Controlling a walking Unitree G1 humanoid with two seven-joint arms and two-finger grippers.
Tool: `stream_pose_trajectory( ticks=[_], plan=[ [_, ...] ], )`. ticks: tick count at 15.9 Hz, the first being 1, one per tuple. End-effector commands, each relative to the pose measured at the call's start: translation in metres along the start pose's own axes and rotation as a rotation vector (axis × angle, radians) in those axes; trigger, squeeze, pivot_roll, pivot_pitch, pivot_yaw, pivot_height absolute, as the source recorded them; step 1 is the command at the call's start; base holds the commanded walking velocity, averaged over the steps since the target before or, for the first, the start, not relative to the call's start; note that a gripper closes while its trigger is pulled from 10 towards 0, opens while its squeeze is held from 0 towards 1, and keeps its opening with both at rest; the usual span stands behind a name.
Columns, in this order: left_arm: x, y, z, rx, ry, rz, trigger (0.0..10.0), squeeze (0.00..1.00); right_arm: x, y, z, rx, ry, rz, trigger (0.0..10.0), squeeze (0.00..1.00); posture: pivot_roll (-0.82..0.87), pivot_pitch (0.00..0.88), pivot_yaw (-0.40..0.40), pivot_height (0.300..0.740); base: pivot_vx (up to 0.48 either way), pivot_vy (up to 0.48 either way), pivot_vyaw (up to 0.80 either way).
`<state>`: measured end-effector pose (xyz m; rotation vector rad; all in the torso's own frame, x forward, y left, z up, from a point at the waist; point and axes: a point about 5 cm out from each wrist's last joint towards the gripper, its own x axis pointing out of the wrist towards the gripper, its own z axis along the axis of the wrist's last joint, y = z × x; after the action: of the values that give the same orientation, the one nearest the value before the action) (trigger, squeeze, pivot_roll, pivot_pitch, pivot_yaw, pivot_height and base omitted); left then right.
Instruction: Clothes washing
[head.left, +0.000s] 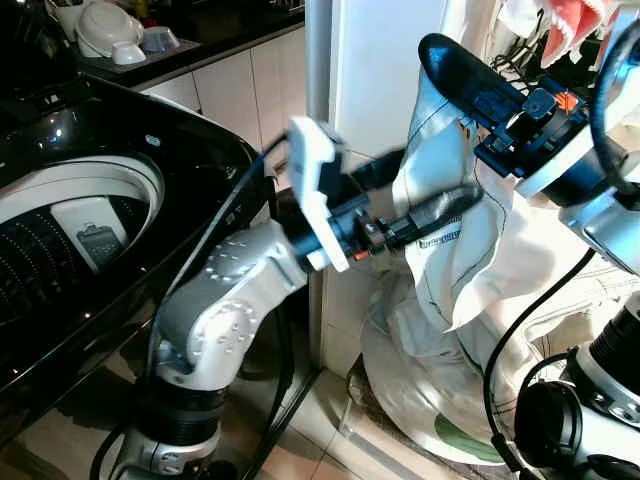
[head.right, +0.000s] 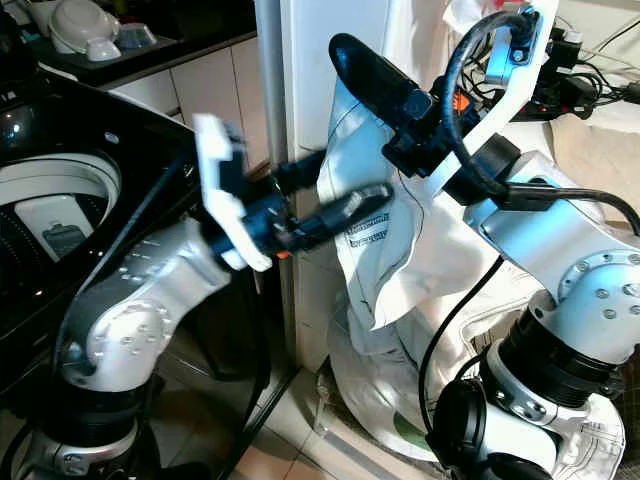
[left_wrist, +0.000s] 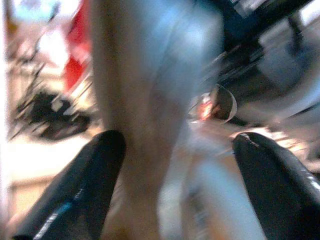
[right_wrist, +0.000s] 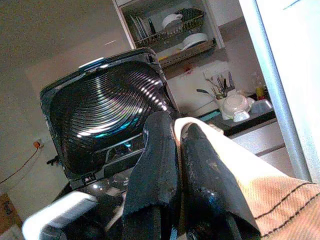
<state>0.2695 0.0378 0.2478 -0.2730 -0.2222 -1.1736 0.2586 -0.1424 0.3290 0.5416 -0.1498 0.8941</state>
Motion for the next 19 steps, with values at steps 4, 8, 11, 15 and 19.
stream_pose_trajectory(
  ticks=[4,8,11,15,19],
  plan=[
    [-0.0002,0.0114,-0.0002,0.004,0.033,0.072,0.0,0.0,-0.0011,0.0074,0.0021,-0.008,-0.005,0.021,0.0,0.0,-0.13,0.0,0.005,0.74,0.0,0.0,0.0],
    [-0.0031,0.0113,0.0018,0.018,0.012,0.058,0.0,0.0,-0.0013,0.0084,0.0002,0.0,0.009,0.001,0.0,0.0,-0.13,0.0,0.006,0.74,0.0,0.0,0.0],
    [-0.0038,0.0121,0.0012,0.02,0.012,0.063,0.0,0.0,-0.0007,0.0082,-0.0001,0.002,0.011,-0.007,0.0,0.0,-0.13,0.0,0.006,0.74,0.0,0.0,0.0],
    [-0.0047,0.0124,0.0009,0.016,0.014,0.06,0.0,0.0,-0.001,0.0079,-0.0004,0.004,0.015,-0.021,0.0,0.0,-0.12,0.0,0.008,0.74,0.0,0.0,0.0],
    [-0.0052,0.0123,0.0002,0.013,0.021,0.057,0.0,0.0,-0.0012,0.0077,-0.0004,0.004,0.016,-0.031,0.0,0.0,-0.12,0.0,0.009,0.74,0.0,0.0,0.0]
  ],
)
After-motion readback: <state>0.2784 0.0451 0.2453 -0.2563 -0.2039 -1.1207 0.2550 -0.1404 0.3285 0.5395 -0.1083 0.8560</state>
